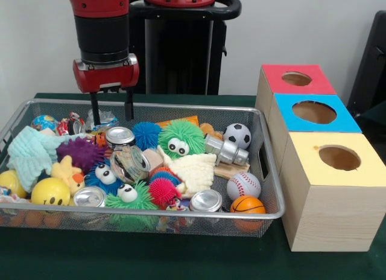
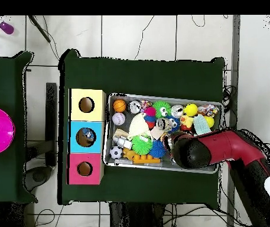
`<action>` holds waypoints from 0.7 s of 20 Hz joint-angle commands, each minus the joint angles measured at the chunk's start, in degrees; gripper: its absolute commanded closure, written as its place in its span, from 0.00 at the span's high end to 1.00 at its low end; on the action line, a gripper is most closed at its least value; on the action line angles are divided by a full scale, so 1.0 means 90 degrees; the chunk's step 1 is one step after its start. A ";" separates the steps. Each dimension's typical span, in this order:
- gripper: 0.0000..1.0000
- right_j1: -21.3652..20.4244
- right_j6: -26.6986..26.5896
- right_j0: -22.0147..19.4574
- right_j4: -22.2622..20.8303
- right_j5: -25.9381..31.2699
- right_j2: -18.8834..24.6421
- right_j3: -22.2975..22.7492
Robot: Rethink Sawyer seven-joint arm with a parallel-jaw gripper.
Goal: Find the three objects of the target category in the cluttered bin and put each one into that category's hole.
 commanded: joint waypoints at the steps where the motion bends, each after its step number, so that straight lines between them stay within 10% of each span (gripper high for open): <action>1: 1.00 -0.0067 -0.1734 0.0066 -0.0845 -0.0348 0.0095 0.0032; 14: 1.00 0.0063 -0.1370 0.0180 -0.1486 -0.0795 -0.0031 -0.0133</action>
